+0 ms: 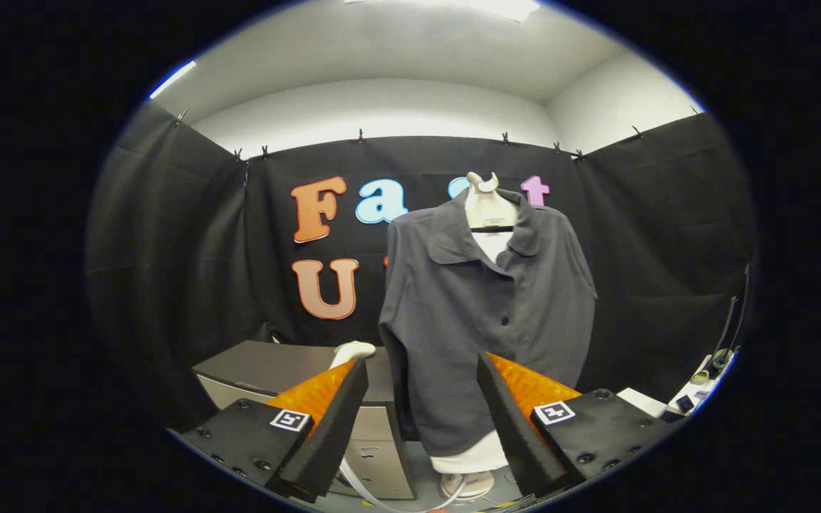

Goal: Iron the clothes twice with a garment steamer, once on the left side and once on the right side.

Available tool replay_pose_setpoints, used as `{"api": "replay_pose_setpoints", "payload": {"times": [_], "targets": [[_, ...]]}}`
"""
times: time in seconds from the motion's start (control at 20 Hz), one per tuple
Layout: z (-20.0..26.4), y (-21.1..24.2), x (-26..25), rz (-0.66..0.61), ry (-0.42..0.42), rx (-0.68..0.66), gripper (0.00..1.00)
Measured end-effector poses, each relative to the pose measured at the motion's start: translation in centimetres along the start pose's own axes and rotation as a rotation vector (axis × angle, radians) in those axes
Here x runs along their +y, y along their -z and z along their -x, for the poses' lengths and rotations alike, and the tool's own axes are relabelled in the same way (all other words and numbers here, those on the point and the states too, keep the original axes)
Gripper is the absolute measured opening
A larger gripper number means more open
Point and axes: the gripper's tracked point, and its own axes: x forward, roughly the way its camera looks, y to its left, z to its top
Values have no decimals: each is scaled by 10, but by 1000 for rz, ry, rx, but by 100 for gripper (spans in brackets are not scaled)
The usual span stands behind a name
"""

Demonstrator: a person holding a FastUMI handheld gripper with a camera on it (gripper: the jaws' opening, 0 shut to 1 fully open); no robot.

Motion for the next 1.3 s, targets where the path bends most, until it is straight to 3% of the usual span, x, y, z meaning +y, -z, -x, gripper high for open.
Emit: {"api": "replay_pose_setpoints", "payload": {"times": [0.2, 0.55, 0.9, 1.3], "targets": [[-24, -10, 53, 11, -71, 5, 98], [-91, 22, 140, 1, -163, 129, 98], [-173, 61, 175, 51, -118, 253, 98], [-281, 97, 182, 114, -36, 389, 98]]}}
